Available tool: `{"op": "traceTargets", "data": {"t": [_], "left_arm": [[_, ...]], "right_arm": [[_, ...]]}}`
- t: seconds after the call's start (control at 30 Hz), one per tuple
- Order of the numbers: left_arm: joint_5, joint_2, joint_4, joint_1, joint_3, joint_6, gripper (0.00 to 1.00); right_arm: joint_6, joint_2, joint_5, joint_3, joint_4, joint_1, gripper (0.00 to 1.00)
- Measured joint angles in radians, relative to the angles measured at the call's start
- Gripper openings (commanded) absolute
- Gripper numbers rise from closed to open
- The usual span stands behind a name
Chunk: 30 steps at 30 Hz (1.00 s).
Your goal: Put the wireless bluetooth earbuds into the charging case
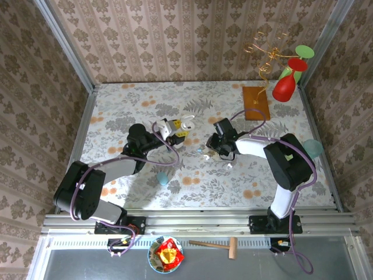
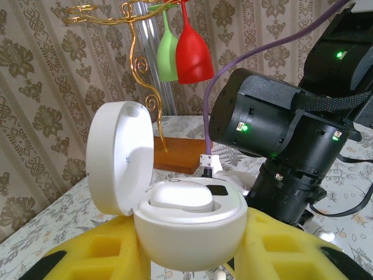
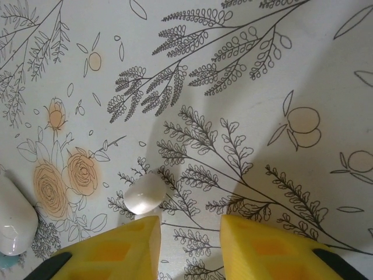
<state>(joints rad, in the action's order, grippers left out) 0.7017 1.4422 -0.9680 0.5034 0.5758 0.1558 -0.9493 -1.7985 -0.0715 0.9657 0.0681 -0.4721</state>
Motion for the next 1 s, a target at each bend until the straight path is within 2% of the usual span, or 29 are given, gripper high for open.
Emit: {"op": "traceTargets", "data": {"t": [0.37, 0.87, 1.0], "left_arm": [[0.0, 0.0, 0.0, 0.0, 0.0, 0.003, 0.16], [-0.005, 0.0, -0.001, 0.0, 0.0, 0.003, 0.16], [-0.013, 0.0, -0.002, 0.0, -0.002, 0.003, 0.16]], "right_arm": [[0.085, -0.048, -0.026, 0.113, 0.045, 0.001, 0.38], [0.202, -0.18, -0.061, 0.287, 0.185, 0.001, 0.27], [0.272, -0.193, -0.047, 0.33, 0.243, -0.002, 0.34]]}}
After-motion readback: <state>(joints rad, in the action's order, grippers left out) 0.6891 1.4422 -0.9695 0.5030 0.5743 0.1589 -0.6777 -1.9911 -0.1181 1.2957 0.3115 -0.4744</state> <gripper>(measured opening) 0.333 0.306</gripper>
